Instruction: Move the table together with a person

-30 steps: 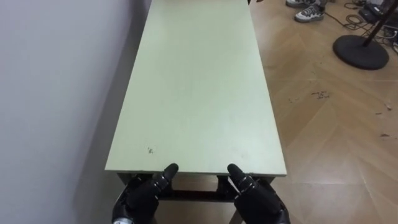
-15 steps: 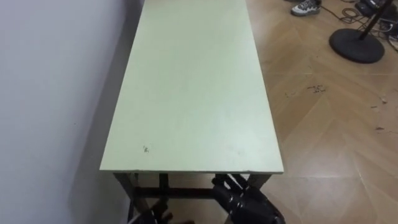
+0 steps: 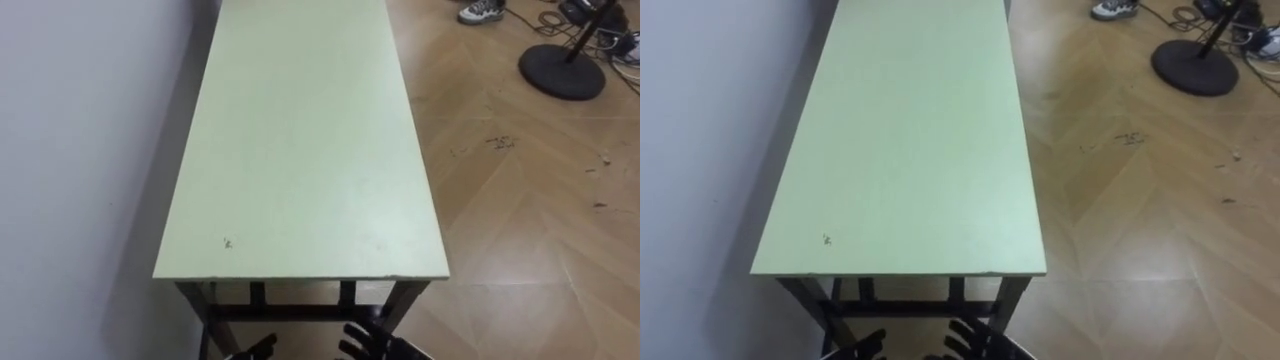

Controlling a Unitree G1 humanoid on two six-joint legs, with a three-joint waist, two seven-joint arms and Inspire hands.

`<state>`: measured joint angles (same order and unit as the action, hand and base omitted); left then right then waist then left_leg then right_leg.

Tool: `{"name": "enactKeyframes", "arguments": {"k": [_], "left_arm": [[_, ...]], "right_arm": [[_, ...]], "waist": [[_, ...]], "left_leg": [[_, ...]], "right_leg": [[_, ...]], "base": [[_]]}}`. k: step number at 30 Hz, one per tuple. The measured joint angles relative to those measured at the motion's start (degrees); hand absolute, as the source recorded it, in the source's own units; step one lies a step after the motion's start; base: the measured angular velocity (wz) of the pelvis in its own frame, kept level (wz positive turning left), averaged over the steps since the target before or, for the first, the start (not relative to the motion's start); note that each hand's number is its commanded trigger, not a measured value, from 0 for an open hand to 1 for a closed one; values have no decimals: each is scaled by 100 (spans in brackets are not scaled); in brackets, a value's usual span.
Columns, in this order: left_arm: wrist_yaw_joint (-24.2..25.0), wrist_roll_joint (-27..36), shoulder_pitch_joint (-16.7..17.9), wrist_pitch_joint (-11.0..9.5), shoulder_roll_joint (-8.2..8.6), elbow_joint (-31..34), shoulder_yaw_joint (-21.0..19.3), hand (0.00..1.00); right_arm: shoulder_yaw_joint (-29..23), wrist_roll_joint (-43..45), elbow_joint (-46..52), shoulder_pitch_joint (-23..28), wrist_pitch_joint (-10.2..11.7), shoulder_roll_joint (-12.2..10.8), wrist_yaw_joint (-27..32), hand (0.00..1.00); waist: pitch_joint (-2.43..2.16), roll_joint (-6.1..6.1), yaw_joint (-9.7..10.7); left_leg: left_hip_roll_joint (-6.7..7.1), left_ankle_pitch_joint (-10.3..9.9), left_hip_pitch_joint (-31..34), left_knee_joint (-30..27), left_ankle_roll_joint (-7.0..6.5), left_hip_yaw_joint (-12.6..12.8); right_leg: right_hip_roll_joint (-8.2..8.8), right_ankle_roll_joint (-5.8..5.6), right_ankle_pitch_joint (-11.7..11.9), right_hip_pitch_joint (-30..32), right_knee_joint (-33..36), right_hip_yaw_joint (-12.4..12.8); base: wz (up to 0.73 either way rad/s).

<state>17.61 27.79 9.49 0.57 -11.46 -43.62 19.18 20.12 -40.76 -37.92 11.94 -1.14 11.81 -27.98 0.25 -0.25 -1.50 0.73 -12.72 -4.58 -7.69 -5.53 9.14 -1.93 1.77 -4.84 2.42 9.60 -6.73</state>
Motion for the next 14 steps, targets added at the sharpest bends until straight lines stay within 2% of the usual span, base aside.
{"name": "enactKeyframes", "arguments": {"k": [3, 7, 10, 14], "left_arm": [[-121, -107, 2, 1, 1, -303, -48, 0], [-382, -110, 35, 11, 11, -580, -245, 0], [-561, -126, 62, -8, 75, -885, -524, 0], [-841, -161, 264, -80, 161, -1185, -1148, 0]], "right_arm": [[-13, 272, -471, -120, 2, -14, 181, 0], [-114, 473, -832, -157, 27, -61, 429, 0], [-273, 484, -1192, -195, 99, -110, 623, 0], [-755, 511, -1877, -332, 249, -303, 925, 0]], "waist": [[-8, -15, -14], [7, -17, -22], [4, -14, -42], [3, -56, -38]], "left_leg": [[0, -4, -18, 2, 4, -1], [-1, -4, -4, 7, 4, -8], [0, -5, -12, 9, 6, -14], [-5, -9, -14, 14, 13, -17]], "right_leg": [[-5, 1, 1, -18, -12, -94], [11, 7, 4, -20, -35, -99], [18, 21, 13, -52, -95, -104], [8, 22, 13, -51, -104, -114]], "base": [[0], [0], [1], [0]]}}
